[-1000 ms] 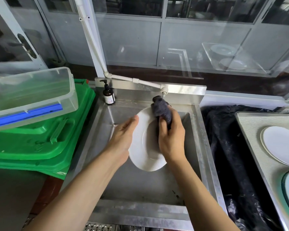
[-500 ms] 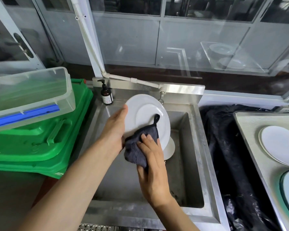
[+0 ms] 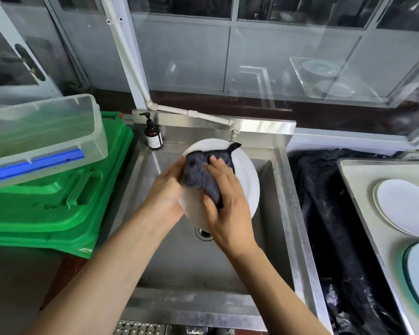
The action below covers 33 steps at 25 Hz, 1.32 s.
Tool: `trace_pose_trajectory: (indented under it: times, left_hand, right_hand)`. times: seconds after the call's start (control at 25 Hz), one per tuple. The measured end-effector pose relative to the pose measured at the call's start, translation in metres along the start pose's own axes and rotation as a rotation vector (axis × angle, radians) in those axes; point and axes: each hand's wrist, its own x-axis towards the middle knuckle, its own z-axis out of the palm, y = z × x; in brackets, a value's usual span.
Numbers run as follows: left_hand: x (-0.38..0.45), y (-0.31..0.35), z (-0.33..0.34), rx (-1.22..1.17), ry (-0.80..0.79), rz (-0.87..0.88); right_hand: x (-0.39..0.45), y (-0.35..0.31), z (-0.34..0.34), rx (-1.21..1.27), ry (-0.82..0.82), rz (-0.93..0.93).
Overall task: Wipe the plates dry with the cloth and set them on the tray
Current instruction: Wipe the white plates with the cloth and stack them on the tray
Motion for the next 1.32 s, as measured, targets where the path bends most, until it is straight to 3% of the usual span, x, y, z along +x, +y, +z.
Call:
trace_pose_trajectory:
  times: [0.2,0.44,0.6,0.68,0.76,0.88,1.0,1.12,1.24,1.32]
  left_hand:
    - [0.004,0.001,-0.012,0.078,0.129,-0.033]
    - [0.0,-0.007,-0.008,0.131,0.066,0.018]
    - [0.004,0.005,-0.003,0.096,0.107,0.056]
    - [0.001,0.005,-0.003,0.052,0.093,0.039]
    - [-0.002,0.004,-0.006,0.053,0.121,0.04]
    - [-0.008,0.003,-0.009,0.099,0.071,0.033]
    - [-0.01,-0.001,-0.013,0.154,0.024,0.043]
    - [-0.012,-0.01,-0.006,0.281,0.009,0.114]
    - [-0.01,-0.02,-0.001,0.314,0.053,0.146]
    - [-0.008,-0.022,-0.001,0.273,0.06,0.144]
  right_hand:
    - [-0.052,0.018,0.003,-0.05,-0.029,-0.178]
    - [0.004,0.025,-0.002,0.048,0.225,0.186]
    - [-0.034,0.014,0.013,0.032,0.056,-0.085]
    - [-0.036,0.023,0.012,-0.008,0.048,-0.164]
    - [-0.025,0.031,0.006,0.037,0.178,0.009]
    - [-0.01,0.039,-0.007,0.181,0.454,0.446]
    - [0.005,0.044,-0.014,0.228,0.499,0.517]
    - [0.022,0.033,-0.017,0.193,0.338,0.373]
    - [0.027,0.013,-0.002,0.036,0.164,-0.01]
    - [0.03,0.009,0.006,-0.022,0.101,-0.136]
